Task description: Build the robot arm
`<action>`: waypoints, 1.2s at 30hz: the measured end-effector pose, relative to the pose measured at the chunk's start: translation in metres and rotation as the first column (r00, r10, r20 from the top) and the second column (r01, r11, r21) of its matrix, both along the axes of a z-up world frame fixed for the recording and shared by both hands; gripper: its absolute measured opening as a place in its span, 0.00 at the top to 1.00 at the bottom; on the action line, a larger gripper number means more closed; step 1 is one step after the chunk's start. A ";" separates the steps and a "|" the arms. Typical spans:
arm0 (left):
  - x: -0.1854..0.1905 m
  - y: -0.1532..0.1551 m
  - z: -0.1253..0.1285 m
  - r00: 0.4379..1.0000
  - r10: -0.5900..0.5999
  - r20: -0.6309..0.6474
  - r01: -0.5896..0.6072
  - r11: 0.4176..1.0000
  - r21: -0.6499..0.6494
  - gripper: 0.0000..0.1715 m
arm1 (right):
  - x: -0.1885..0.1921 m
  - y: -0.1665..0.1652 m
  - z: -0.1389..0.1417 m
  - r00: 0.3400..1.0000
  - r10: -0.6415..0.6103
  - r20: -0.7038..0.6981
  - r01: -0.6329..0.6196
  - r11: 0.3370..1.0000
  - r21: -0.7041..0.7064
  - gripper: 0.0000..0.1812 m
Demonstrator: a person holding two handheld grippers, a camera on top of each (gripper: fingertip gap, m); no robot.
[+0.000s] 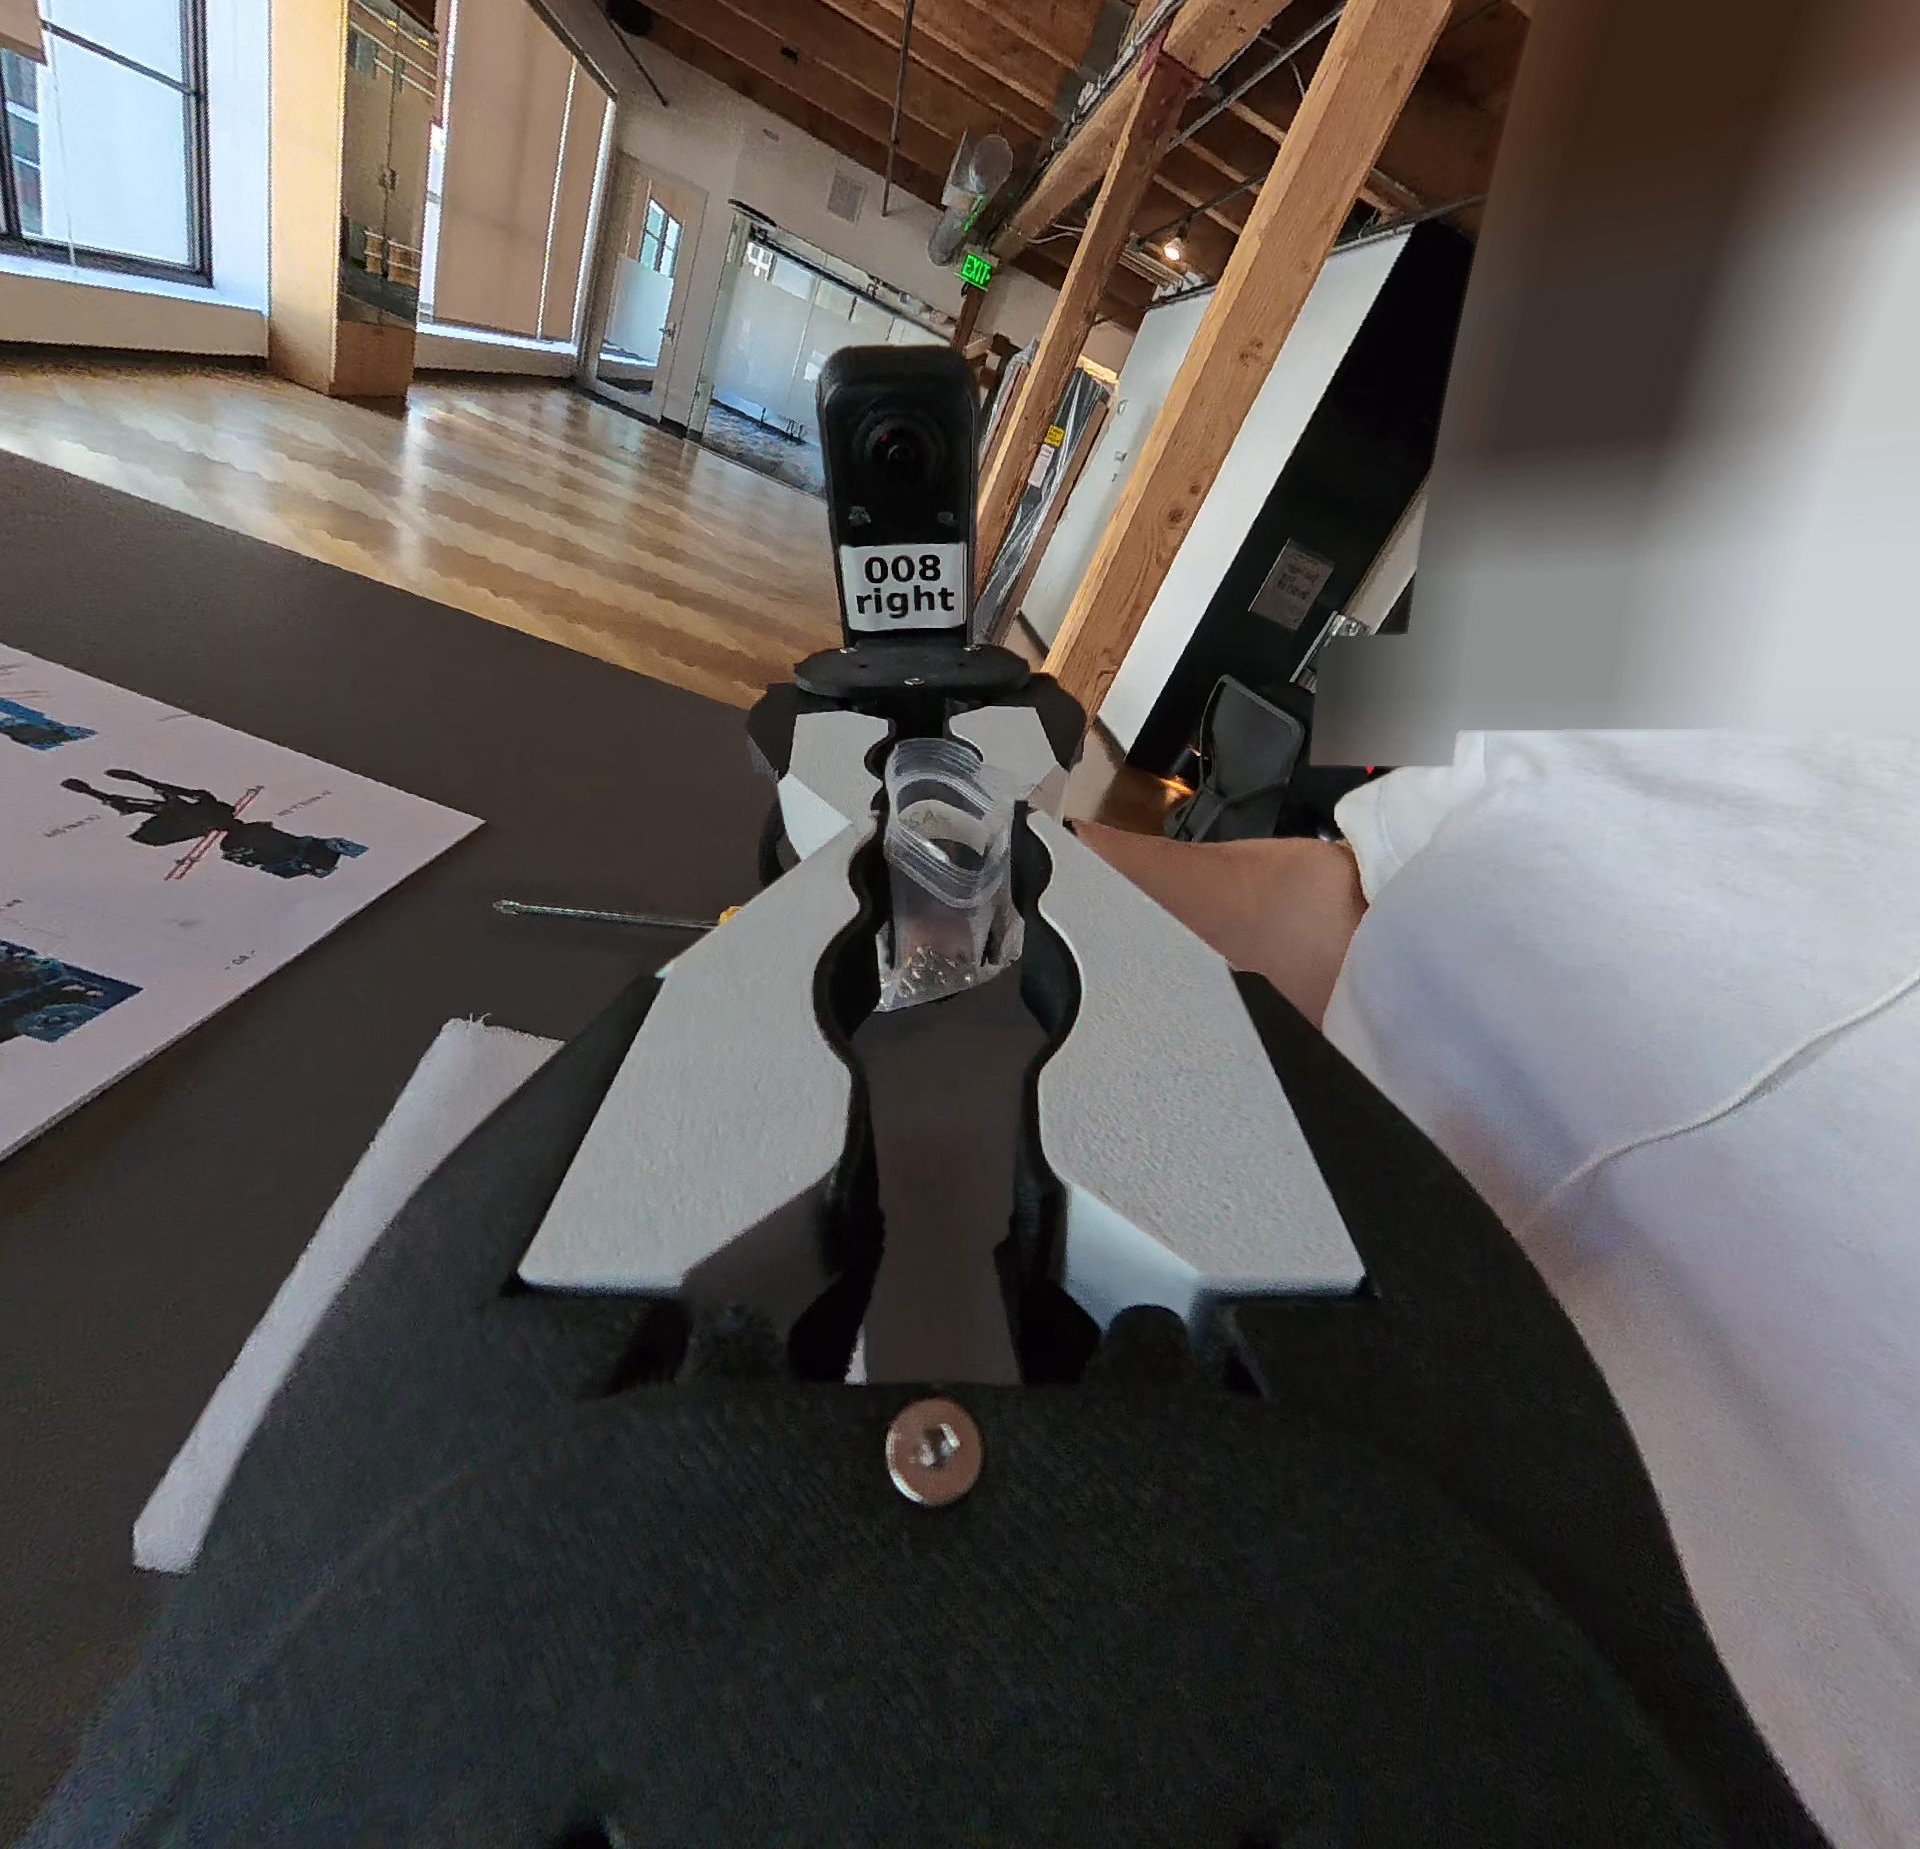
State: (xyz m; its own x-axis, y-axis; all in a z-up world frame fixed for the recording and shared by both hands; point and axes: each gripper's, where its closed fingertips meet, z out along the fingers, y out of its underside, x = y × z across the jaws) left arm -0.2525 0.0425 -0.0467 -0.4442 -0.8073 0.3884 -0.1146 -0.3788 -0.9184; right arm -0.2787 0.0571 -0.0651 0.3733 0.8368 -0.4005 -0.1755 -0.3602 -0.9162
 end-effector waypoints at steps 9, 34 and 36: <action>-0.006 0.010 -0.003 1.000 0.018 0.005 -0.018 0.999 -0.040 0.88 | -0.006 0.008 -0.005 0.999 0.024 0.039 -0.023 0.999 -0.031 0.93; -0.017 0.028 -0.015 0.989 0.077 -0.123 -0.067 0.994 0.081 0.76 | 0.007 0.014 -0.020 0.909 -0.140 0.392 0.158 0.987 -0.014 0.93; -0.014 0.026 -0.018 0.987 0.089 -0.130 -0.077 0.993 0.093 0.75 | 0.008 0.014 -0.025 0.888 -0.147 0.435 0.163 0.987 -0.001 0.93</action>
State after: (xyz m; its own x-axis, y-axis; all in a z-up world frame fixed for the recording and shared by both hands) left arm -0.2669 0.0687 -0.0646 -0.3230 -0.8728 0.3661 -0.2105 -0.3108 -0.9269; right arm -0.2712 0.0708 -0.0896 0.6401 0.7421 -0.1988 0.1782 -0.3952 -0.9012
